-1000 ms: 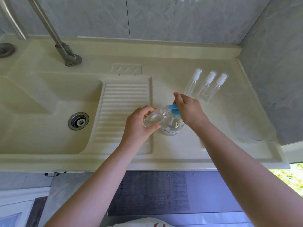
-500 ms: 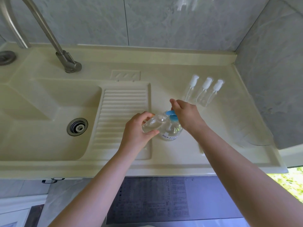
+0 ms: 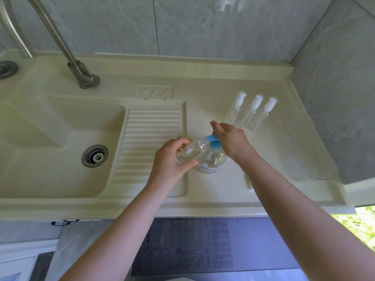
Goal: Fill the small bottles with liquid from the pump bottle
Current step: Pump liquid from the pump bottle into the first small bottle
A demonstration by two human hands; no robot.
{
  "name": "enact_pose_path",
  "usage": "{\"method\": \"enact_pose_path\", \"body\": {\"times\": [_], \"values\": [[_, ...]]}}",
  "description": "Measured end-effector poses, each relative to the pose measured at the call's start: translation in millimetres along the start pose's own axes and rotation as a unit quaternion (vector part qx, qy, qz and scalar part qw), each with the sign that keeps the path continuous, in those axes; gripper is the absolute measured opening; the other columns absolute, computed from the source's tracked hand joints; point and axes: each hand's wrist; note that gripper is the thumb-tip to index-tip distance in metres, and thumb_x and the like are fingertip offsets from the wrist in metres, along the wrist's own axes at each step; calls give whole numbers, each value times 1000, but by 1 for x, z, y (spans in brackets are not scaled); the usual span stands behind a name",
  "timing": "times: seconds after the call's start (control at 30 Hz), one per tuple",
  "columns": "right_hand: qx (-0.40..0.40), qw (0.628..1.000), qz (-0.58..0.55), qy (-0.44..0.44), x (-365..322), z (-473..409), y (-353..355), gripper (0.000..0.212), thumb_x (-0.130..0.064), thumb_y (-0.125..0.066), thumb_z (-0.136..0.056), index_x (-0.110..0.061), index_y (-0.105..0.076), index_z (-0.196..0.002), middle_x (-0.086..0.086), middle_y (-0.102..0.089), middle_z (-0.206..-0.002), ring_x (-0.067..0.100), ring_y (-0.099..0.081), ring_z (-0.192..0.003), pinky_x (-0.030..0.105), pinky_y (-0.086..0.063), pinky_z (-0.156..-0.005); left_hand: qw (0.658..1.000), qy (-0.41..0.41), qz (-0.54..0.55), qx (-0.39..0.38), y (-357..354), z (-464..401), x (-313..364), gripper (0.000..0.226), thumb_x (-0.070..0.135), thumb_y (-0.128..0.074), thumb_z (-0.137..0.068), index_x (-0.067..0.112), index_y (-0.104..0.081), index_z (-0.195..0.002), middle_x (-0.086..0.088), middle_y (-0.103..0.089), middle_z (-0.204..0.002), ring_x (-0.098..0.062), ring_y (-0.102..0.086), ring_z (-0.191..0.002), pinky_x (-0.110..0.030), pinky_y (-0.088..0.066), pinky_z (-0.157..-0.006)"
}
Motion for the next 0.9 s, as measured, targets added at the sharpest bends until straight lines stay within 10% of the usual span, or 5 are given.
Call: {"method": "enact_pose_path", "body": {"times": [0.9], "values": [[-11,998,-26,-50,-4,0,5,63,-59,-31,-100,-7,-67,-105,10,-60,-101,24,-52,-84,35,-41,-76,999,-22,-4,23,-1,1,-4,39,16,-86,-67,24,-66,-100,11,-66,-101,-4,-59,-92,-18,-45,-85]]}}
Point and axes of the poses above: each hand's wrist, its own z-axis away from the middle knuckle, its own y-axis out of the back of the hand, x = y × z
